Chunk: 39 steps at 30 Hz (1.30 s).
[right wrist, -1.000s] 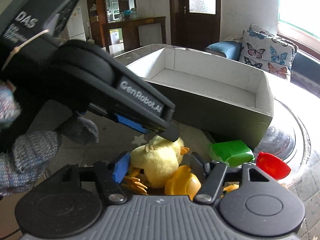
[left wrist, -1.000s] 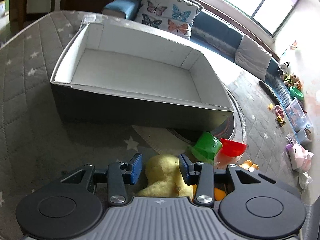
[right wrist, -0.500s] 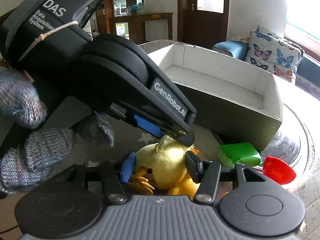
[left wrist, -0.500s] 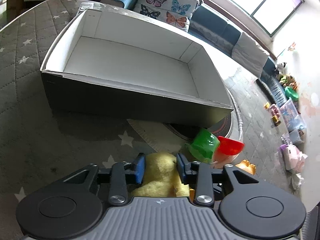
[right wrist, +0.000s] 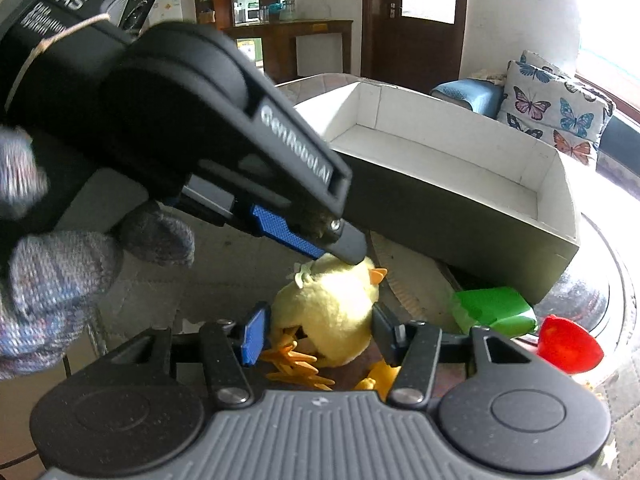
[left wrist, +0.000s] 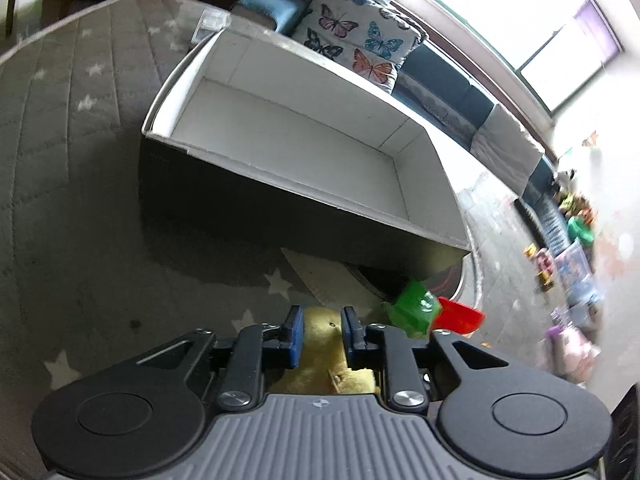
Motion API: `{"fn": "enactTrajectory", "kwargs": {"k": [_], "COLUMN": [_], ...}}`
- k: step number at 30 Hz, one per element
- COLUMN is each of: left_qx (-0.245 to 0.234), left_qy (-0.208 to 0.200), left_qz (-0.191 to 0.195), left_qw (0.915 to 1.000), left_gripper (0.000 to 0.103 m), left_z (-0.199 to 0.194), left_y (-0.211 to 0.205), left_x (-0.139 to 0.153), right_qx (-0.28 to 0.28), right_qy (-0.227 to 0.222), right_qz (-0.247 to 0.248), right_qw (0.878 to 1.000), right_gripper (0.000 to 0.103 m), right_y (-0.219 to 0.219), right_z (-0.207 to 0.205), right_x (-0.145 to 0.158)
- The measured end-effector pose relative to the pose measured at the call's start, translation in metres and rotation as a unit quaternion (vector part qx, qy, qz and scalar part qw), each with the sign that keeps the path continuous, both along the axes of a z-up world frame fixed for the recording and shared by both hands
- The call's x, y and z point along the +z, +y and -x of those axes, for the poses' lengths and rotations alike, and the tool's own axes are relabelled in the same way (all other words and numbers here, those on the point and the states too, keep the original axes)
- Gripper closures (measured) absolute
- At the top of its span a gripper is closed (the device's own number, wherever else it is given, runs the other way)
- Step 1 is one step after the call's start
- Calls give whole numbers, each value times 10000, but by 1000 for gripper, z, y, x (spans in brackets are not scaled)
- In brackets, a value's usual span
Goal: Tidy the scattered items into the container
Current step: 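Lift the plush chick with the left gripper over the box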
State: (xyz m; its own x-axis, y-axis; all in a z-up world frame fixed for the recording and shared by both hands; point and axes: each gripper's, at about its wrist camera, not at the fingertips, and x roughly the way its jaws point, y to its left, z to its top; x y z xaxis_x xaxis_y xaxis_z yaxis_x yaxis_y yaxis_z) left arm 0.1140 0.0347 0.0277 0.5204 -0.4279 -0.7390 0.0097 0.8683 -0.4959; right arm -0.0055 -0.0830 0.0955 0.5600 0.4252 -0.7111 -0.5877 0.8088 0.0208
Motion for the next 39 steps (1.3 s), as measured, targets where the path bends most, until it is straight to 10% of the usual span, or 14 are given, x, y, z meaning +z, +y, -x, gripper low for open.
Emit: {"fn": "enactTrajectory", "kwargs": {"k": [15,39], "left_qx": [183,-196], "left_qy": [339,-878], "left_qz": [380,386], "left_qw": [9985,9952], "left_gripper": [64,65], "left_z": [-9,-102], "left_y": [9,-53], "left_x": [-16,62], "right_qx": [-10,-637], "right_qy": [23,-1187], "right_qz": [-159,-685], "right_qw": [9999,9885], "right_gripper": [50,50], "right_y": [-4,-63], "right_z": [-13,-88], "right_x": [-4,63]}}
